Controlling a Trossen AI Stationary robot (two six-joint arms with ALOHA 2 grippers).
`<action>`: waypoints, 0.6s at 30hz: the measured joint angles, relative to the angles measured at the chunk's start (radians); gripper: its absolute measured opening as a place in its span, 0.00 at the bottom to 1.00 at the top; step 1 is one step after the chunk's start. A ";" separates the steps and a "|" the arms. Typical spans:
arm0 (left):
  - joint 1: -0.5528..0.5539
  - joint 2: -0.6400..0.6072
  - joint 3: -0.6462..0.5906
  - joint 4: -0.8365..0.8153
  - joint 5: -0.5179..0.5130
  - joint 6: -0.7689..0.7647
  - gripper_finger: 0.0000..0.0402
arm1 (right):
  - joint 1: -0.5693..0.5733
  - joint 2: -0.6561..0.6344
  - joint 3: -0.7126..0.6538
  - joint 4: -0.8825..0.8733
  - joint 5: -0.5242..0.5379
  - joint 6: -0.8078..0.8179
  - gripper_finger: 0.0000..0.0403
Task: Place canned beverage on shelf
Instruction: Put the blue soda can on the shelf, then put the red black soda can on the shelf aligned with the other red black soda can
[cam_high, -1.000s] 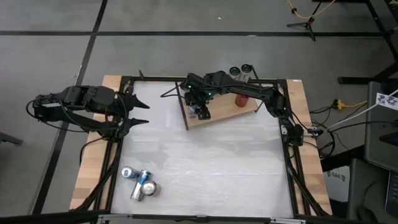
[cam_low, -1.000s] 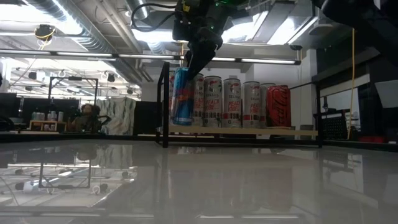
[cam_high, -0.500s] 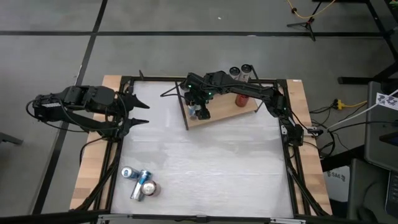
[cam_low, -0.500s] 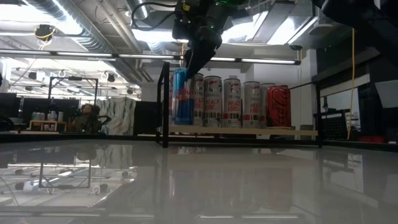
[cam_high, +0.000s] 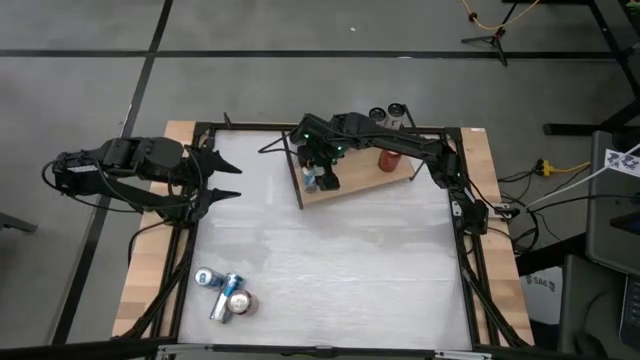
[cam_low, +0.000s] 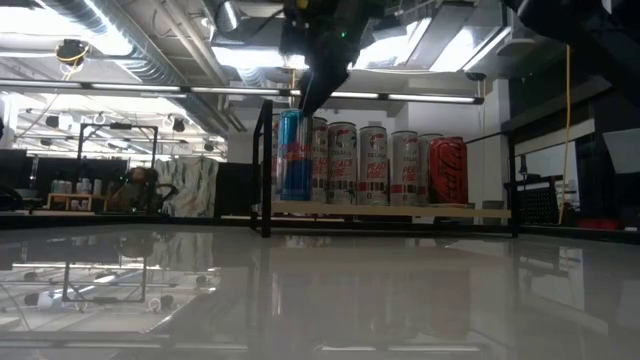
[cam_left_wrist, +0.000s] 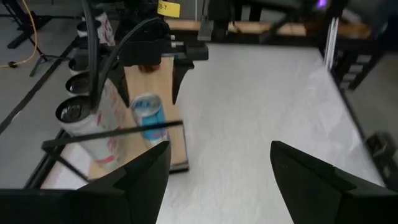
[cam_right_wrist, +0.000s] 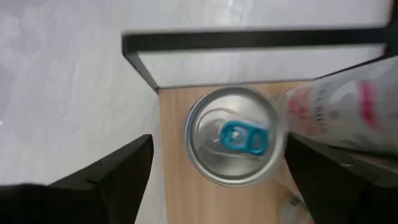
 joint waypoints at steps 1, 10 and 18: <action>0.000 0.000 0.000 0.018 0.000 -0.020 0.67 | 0.000 0.000 0.015 -0.009 0.000 0.000 0.86; 0.000 0.016 0.001 0.148 0.080 -0.268 0.67 | 0.018 -0.045 0.093 -0.126 0.066 0.025 0.86; -0.086 0.133 0.001 0.154 0.183 -0.409 0.67 | 0.081 -0.090 0.095 -0.194 0.174 0.130 0.86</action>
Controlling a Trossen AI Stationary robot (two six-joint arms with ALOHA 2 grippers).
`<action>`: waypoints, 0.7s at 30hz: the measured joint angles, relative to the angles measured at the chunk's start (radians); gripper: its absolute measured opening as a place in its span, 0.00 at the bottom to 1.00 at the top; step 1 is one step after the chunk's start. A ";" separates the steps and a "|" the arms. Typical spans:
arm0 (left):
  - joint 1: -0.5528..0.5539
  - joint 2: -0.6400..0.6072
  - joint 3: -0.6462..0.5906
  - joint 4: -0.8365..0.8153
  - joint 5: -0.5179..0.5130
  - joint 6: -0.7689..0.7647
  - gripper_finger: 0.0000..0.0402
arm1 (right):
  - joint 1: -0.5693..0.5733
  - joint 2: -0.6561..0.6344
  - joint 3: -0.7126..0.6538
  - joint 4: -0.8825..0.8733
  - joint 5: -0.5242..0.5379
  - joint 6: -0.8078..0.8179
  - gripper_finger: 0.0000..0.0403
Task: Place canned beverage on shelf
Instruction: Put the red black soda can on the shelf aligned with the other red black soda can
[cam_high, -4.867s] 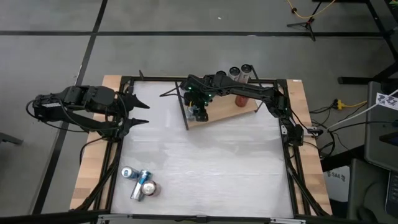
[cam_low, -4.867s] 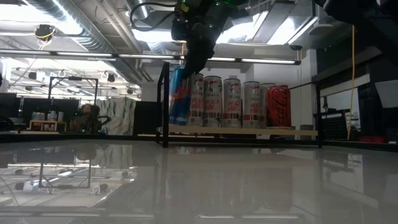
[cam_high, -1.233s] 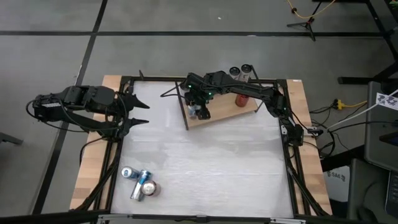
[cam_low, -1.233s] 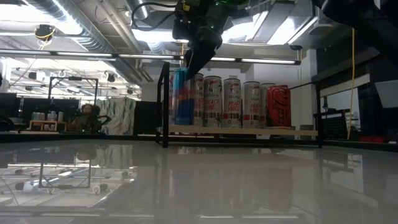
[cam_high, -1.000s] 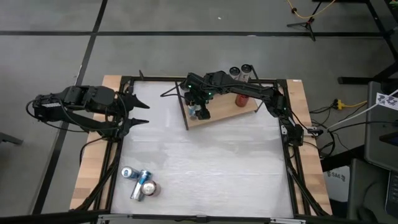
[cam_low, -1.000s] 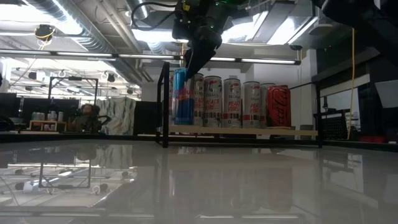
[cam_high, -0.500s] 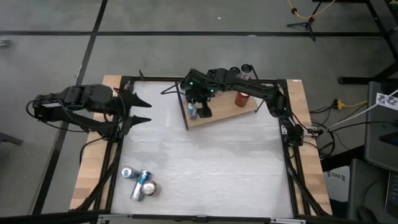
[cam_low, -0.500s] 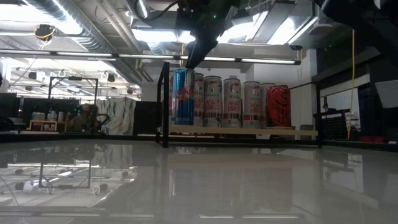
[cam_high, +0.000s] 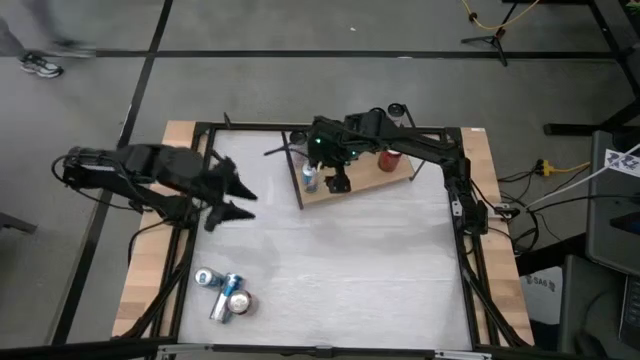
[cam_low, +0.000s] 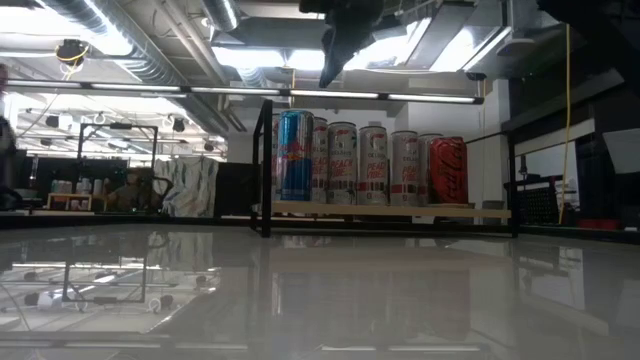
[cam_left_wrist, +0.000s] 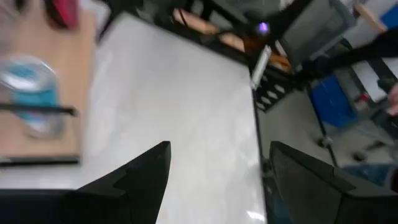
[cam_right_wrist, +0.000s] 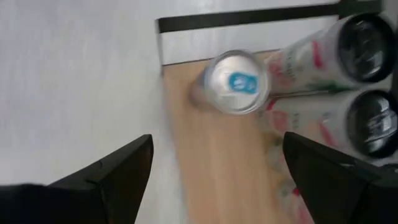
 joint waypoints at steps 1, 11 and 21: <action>-0.018 0.016 0.000 0.000 0.006 -0.020 0.67 | 0.011 -0.001 0.000 -0.011 0.000 0.015 0.86; -0.264 0.156 0.000 -0.009 0.068 -0.328 0.67 | 0.155 -0.004 0.000 -0.110 0.007 0.149 0.86; -0.540 0.292 0.000 -0.009 0.062 -0.944 0.67 | 0.270 -0.004 -0.001 -0.116 0.054 0.167 0.86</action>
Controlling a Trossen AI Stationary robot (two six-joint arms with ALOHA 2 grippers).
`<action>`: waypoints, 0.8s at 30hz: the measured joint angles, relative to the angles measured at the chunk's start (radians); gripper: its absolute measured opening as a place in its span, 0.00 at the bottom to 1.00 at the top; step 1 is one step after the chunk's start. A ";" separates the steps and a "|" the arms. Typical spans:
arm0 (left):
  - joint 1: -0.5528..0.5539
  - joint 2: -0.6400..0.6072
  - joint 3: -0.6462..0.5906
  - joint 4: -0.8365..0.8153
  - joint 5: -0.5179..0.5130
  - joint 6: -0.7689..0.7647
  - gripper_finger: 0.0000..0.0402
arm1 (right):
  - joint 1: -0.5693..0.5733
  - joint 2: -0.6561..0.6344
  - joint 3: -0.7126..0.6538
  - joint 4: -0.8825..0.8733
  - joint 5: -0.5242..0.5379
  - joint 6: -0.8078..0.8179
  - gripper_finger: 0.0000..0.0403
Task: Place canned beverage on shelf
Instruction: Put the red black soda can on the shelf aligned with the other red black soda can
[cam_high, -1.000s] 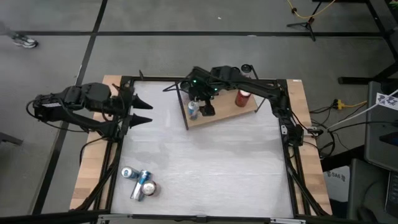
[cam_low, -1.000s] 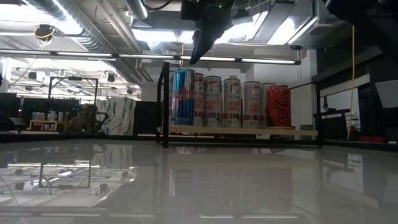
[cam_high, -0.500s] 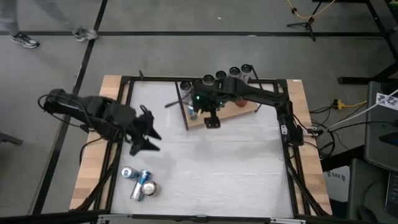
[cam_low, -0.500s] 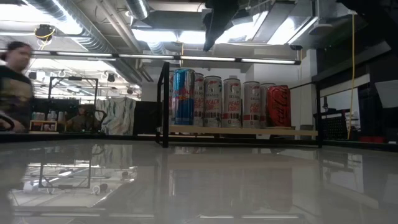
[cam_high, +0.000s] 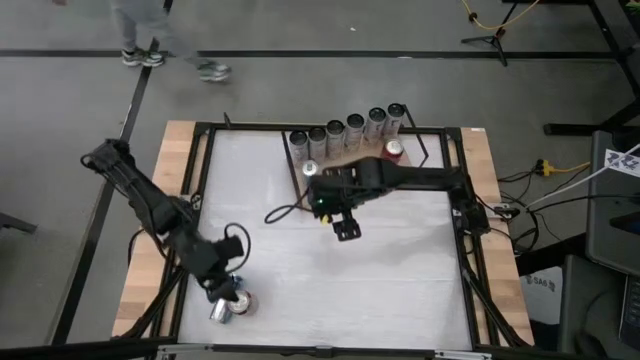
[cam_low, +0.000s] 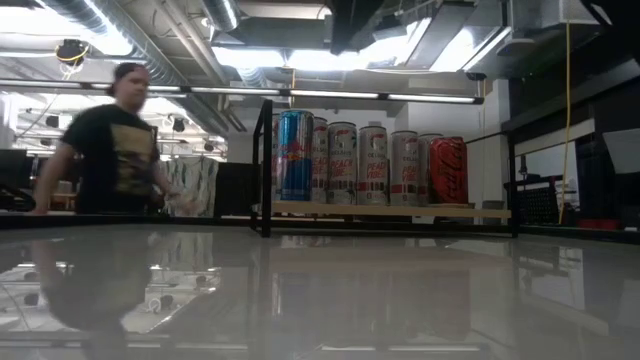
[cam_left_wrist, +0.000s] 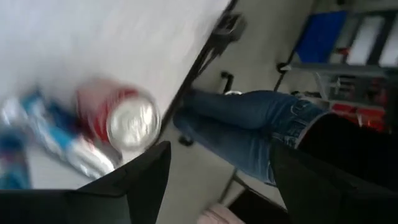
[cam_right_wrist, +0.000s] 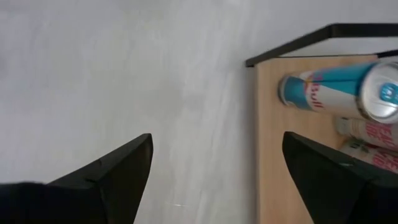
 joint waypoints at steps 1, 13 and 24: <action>-0.017 0.016 0.000 0.000 0.002 -0.064 0.67 | 0.008 0.000 0.000 0.000 0.000 0.000 0.86; -0.083 0.161 0.000 -0.001 0.054 -0.509 0.67 | 0.047 0.001 0.000 0.008 -0.004 0.000 0.86; -0.082 0.210 -0.001 -0.003 0.053 -0.500 0.67 | 0.047 0.002 0.000 0.008 -0.009 0.000 0.86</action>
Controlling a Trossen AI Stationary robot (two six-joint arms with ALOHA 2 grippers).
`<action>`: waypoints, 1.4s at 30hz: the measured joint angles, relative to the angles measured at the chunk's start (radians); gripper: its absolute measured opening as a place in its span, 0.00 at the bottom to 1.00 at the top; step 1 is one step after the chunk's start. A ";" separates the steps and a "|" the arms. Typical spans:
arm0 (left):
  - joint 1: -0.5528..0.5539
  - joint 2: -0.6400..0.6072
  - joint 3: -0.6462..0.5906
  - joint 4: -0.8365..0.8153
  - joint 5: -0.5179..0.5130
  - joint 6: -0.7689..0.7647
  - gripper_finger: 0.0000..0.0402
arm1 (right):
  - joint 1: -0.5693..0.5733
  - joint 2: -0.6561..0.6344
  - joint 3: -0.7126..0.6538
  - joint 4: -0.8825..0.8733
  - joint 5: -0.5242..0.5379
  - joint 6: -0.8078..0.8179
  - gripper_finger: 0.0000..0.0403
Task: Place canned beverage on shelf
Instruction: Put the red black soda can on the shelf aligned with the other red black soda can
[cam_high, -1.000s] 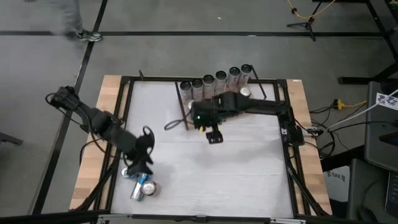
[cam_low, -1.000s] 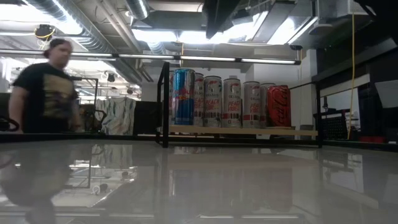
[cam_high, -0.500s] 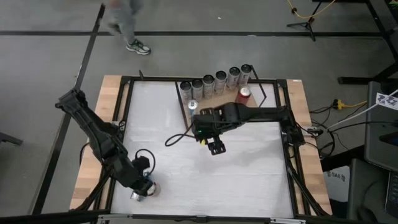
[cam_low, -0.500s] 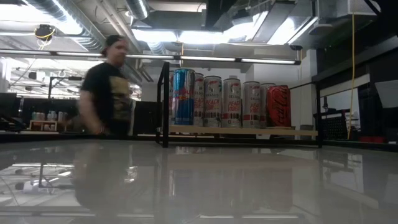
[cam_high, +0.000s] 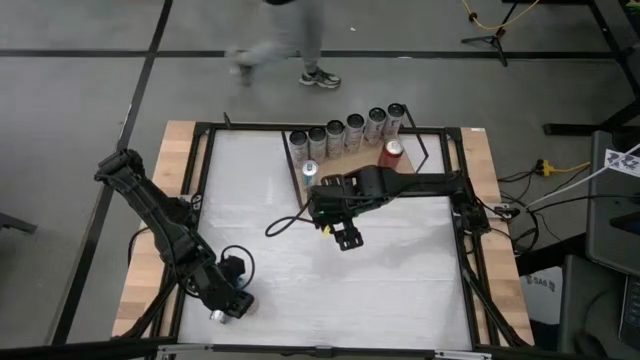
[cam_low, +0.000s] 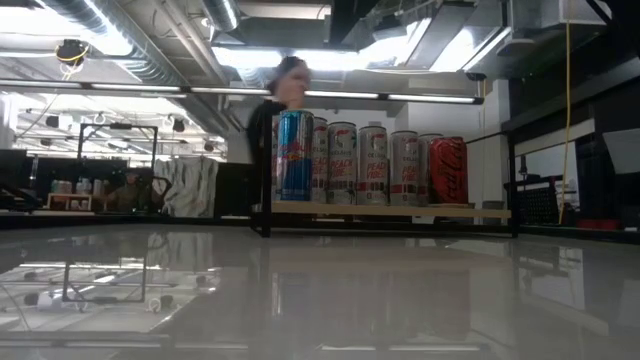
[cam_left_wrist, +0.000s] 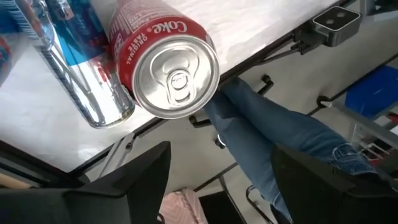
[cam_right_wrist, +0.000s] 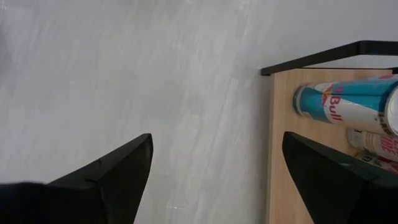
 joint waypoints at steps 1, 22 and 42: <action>0.000 0.000 0.000 -0.001 0.000 0.004 0.67 | 0.000 0.000 0.000 0.000 0.000 0.000 0.86; -0.013 0.028 0.000 0.003 -0.033 -0.044 0.86 | 0.000 0.000 0.000 0.000 -0.001 0.000 0.86; -0.041 0.086 -0.001 0.001 -0.126 -0.061 0.87 | 0.000 0.000 0.000 0.002 -0.001 0.000 0.86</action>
